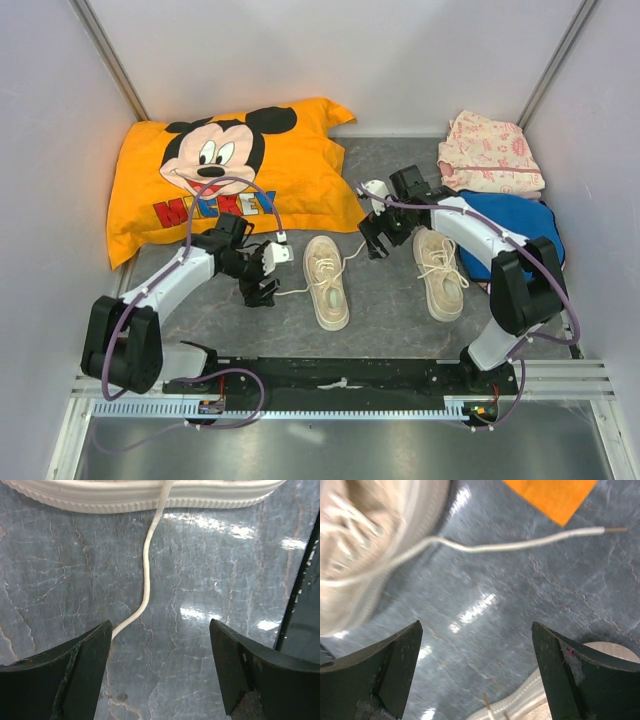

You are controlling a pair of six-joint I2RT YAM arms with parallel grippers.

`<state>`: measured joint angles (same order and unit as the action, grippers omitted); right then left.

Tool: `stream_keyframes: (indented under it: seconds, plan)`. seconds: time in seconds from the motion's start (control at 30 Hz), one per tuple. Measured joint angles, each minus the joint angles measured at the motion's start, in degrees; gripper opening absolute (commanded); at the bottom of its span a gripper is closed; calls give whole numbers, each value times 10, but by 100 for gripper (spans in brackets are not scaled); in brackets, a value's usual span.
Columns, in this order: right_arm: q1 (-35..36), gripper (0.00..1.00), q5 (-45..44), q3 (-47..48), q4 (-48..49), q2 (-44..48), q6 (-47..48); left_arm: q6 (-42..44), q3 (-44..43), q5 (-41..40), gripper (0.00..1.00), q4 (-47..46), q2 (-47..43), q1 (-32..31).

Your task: Tie the shoes

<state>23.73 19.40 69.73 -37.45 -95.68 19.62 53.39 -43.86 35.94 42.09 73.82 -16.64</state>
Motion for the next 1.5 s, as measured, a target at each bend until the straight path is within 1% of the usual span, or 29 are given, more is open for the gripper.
stream_keyframes:
  seconds: [0.07,0.17,0.33,0.47,0.57,0.6,0.67,0.7,0.77,0.8,0.9,0.97,1.1,1.17,1.2,1.23,1.27,1.33,1.43,1.5]
  plan:
    - [-2,98,20,17,-5,6,-37,3,0,-4,86,-8,17,-1]
    - [-4,98,57,87,-12,9,-112,3,0,-6,86,-19,18,-1]
    - [-13,98,130,220,10,17,-302,7,30,-17,84,-67,-20,-1]
    - [-31,98,170,250,51,31,-442,28,60,-30,80,-97,-20,5]
    - [-63,98,203,267,75,19,-555,54,61,-40,71,-113,21,18]
    - [-77,98,212,284,79,6,-591,62,61,-45,66,-116,37,24]
    - [-97,98,227,324,94,-23,-651,76,61,-53,59,-121,59,32]
    - [-106,98,235,341,103,-37,-681,83,60,-53,52,-124,66,35]
    - [-120,98,249,372,124,-61,-741,88,58,-52,42,-124,70,36]
    - [-126,98,258,384,139,-71,-772,89,58,-52,29,-124,70,36]
    - [-135,98,280,395,170,-85,-830,93,58,-49,14,-123,71,35]
    - [-139,98,290,410,181,-95,-850,94,58,-47,9,-122,71,35]
    - [-145,98,305,423,199,-101,-856,89,45,-41,2,-101,70,35]
    - [-148,98,312,407,211,-95,-835,72,24,-35,2,-82,62,33]
    - [-150,98,315,384,218,-85,-810,60,5,-29,2,-73,54,30]
    - [-152,98,317,349,221,-71,-778,51,-13,-25,2,-68,45,26]
    - [-154,98,317,309,214,-52,-726,40,-38,-22,2,-61,34,18]
    - [-155,98,305,251,179,-25,-628,26,-76,-11,2,-57,13,-2]
    - [-148,98,248,183,125,6,-482,14,-114,2,2,-51,-22,-46]
    - [-128,98,190,136,102,26,-410,9,-116,6,1,-44,-39,-73]
